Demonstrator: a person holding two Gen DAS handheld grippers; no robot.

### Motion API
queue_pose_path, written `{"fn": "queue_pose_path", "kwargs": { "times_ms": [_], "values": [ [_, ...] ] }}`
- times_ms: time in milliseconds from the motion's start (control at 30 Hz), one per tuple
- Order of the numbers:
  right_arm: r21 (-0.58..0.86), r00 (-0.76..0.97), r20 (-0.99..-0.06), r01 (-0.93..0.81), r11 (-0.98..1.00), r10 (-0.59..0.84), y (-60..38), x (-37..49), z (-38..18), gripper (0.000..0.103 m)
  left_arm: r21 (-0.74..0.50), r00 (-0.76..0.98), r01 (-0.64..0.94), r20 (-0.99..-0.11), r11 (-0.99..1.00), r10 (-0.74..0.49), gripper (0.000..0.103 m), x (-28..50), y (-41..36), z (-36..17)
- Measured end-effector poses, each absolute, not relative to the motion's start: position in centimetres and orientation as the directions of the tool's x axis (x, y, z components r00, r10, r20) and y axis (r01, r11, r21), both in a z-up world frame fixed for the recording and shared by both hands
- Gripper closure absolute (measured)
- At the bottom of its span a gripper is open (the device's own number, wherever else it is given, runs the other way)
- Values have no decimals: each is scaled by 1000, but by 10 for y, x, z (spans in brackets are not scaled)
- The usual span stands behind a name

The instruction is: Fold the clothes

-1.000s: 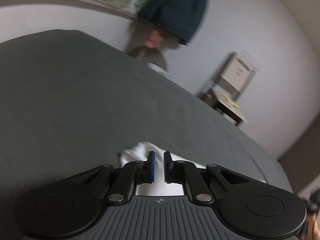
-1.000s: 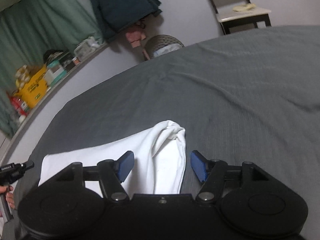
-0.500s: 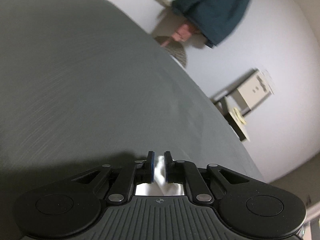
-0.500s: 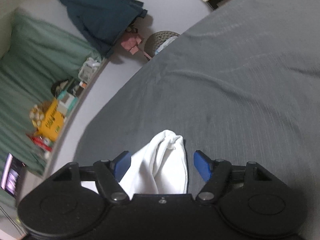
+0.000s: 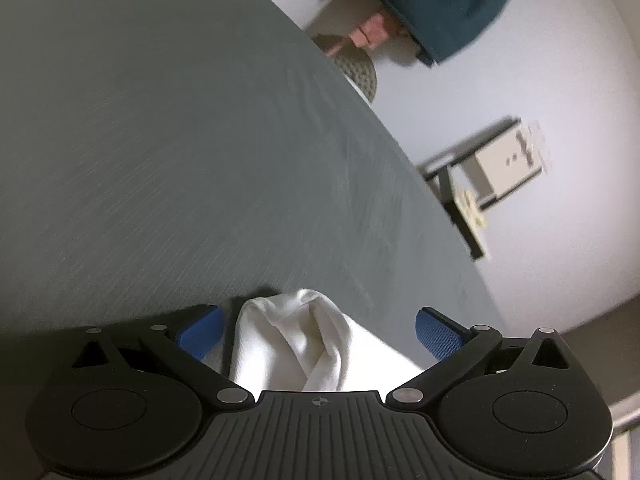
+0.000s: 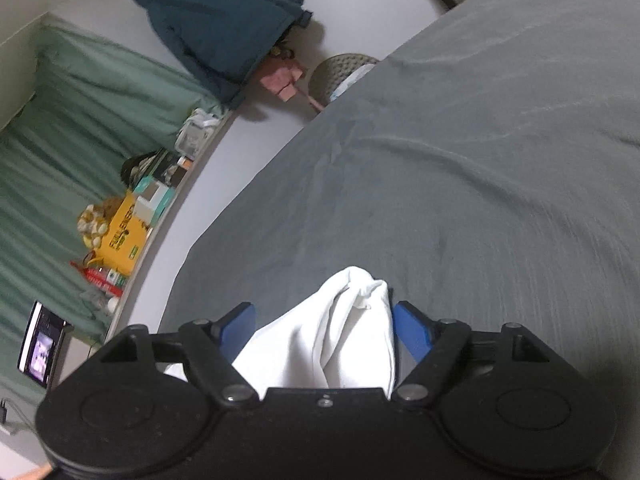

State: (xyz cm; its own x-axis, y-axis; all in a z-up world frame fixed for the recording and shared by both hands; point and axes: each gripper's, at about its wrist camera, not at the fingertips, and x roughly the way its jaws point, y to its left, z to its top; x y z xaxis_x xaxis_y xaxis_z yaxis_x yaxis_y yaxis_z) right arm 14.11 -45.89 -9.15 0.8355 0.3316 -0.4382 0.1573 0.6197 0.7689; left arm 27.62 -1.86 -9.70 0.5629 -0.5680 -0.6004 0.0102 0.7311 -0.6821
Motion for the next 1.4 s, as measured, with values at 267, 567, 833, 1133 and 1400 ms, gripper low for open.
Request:
{"fn": "queue_pose_path", "kwargs": {
  "times_ms": [267, 567, 833, 1133, 1400],
  "values": [
    [734, 813, -451, 105, 671, 368, -453, 153, -86, 33, -518, 555, 111, -676, 848, -485, 51, 305, -39, -77],
    [760, 801, -437, 87, 644, 409, -458, 150, -84, 41, -545, 501, 196, -659, 815, -561, 69, 318, -32, -69],
    [763, 785, -461, 113, 636, 414, -455, 150, -81, 40, -690, 415, 237, -565, 684, -714, 18, 317, -18, -79],
    [750, 806, -455, 117, 650, 380, -448, 151, -80, 40, -468, 362, 370, -723, 803, -588, 19, 331, -52, -66],
    [719, 818, -453, 100, 688, 355, -438, 154, -86, 69, -414, 376, 418, -731, 808, -569, 80, 331, -67, -63]
  ]
}}
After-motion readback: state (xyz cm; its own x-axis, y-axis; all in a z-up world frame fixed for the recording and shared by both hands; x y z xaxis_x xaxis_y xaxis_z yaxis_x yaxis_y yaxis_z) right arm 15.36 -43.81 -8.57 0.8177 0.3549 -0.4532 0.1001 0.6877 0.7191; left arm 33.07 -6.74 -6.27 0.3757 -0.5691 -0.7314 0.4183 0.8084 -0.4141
